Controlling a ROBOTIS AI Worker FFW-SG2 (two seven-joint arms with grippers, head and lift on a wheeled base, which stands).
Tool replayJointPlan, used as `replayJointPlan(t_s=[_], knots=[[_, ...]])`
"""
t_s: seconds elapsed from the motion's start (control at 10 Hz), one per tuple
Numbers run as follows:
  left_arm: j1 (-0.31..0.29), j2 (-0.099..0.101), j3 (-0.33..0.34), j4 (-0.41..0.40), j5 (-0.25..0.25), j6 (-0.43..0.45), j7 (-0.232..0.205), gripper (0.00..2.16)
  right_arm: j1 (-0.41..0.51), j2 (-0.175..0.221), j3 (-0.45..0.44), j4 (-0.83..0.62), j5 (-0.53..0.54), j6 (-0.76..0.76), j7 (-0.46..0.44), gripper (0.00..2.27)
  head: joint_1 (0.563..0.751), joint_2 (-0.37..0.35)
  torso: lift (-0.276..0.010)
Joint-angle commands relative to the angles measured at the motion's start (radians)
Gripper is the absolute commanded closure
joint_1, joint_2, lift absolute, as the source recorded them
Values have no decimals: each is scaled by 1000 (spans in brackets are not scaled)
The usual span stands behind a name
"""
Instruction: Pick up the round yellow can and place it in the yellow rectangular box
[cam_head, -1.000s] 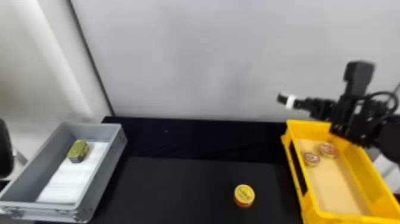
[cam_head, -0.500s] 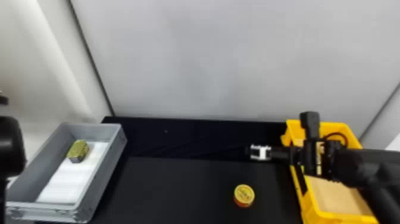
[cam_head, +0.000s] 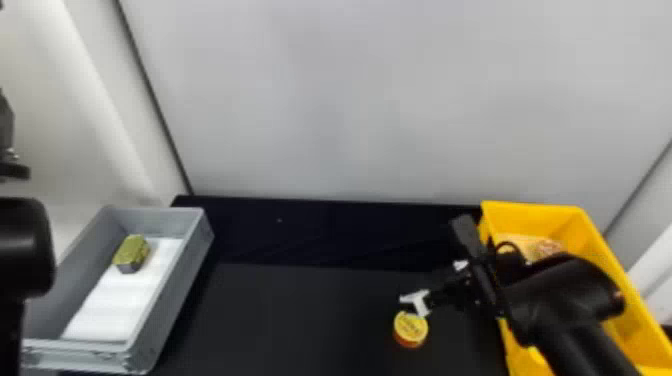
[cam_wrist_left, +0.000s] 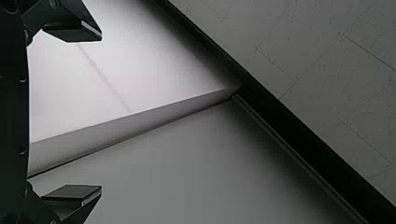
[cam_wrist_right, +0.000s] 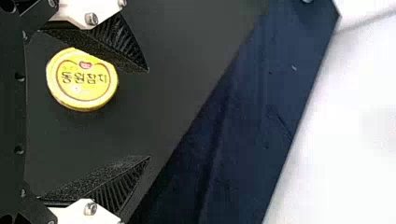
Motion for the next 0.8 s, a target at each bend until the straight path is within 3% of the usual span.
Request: replayJointPlan(t_s=[0.0,0.3,0.7], knots=[[9,-2,7,1,1,-9,1,125,4,4,53,78,3,-62,-4,142,663,54,-10],[17,-5,10,1,3,-15,3,125,12,23,56,151,17,-76,-6,144,663,54,-10],[18,-5,10,1,3,-15,3,125,22,23,41,137,25,-74,13,144,663,54,-10]])
